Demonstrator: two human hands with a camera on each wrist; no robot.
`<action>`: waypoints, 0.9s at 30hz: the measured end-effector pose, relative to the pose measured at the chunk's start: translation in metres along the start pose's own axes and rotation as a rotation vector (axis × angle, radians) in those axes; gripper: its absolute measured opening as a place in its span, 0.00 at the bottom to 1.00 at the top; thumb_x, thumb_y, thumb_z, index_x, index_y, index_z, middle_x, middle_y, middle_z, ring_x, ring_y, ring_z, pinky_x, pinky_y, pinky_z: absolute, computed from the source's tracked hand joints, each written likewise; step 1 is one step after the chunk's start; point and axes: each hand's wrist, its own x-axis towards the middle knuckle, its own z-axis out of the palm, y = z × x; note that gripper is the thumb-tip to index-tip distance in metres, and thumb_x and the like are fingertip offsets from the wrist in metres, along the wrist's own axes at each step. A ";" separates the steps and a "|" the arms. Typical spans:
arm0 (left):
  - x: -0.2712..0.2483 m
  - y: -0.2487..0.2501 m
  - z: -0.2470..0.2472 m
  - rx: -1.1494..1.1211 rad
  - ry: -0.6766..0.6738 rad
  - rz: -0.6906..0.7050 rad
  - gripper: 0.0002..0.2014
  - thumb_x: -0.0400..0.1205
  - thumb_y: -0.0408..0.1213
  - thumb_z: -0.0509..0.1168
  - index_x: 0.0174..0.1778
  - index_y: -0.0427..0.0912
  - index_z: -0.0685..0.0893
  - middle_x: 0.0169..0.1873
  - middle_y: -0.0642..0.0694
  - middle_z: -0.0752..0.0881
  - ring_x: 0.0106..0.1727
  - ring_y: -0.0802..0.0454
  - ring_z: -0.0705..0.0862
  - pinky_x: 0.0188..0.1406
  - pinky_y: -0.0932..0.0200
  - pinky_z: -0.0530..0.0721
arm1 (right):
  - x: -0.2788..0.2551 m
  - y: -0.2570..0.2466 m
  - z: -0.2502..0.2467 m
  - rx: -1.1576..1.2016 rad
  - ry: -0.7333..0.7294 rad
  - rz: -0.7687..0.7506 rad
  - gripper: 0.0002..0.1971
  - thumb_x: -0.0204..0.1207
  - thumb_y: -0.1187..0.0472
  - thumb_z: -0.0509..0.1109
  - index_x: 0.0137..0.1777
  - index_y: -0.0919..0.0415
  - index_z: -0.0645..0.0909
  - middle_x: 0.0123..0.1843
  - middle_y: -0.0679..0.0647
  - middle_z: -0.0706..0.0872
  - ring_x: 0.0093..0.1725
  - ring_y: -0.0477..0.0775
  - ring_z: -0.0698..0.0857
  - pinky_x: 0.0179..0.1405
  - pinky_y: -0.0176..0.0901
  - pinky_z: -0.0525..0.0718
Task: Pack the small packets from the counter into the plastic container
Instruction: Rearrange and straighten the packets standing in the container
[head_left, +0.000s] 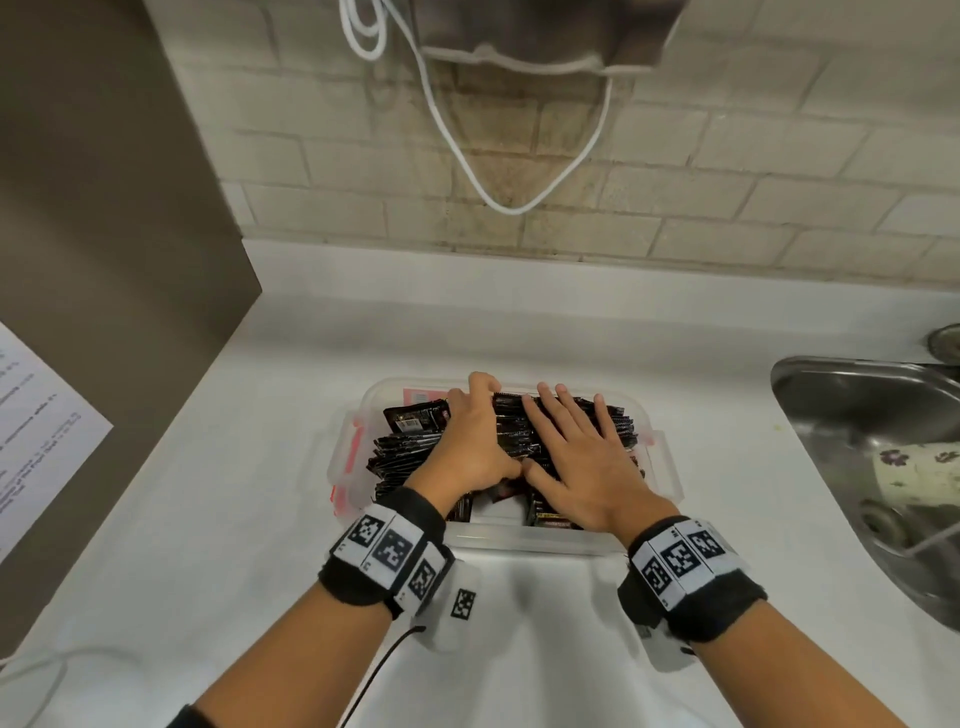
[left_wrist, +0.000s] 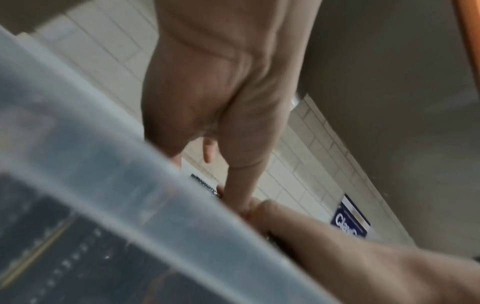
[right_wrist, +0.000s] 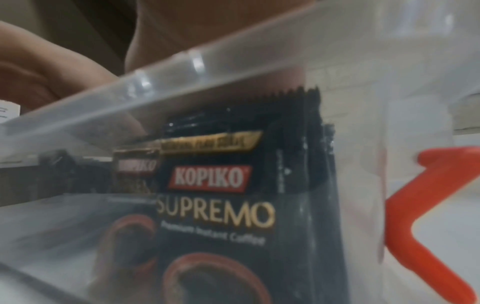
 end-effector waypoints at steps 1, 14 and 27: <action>-0.001 0.000 -0.002 -0.063 -0.034 -0.023 0.43 0.71 0.31 0.79 0.74 0.52 0.57 0.66 0.44 0.68 0.60 0.52 0.76 0.52 0.61 0.80 | 0.000 0.000 0.000 -0.002 -0.006 0.003 0.39 0.80 0.34 0.37 0.88 0.50 0.37 0.89 0.51 0.36 0.86 0.51 0.32 0.84 0.61 0.30; 0.003 0.019 0.029 -1.017 0.016 -0.471 0.40 0.80 0.72 0.55 0.84 0.53 0.66 0.81 0.43 0.71 0.81 0.45 0.70 0.80 0.38 0.67 | 0.007 -0.009 -0.003 -0.079 -0.088 -0.001 0.42 0.80 0.29 0.38 0.85 0.52 0.29 0.86 0.53 0.28 0.84 0.53 0.27 0.83 0.67 0.32; -0.007 0.022 -0.036 -0.682 -0.019 -0.186 0.25 0.88 0.47 0.60 0.82 0.47 0.69 0.80 0.49 0.72 0.79 0.51 0.71 0.82 0.47 0.64 | 0.007 -0.015 -0.018 0.060 0.021 -0.019 0.47 0.76 0.25 0.38 0.88 0.54 0.41 0.89 0.54 0.39 0.86 0.52 0.32 0.84 0.66 0.33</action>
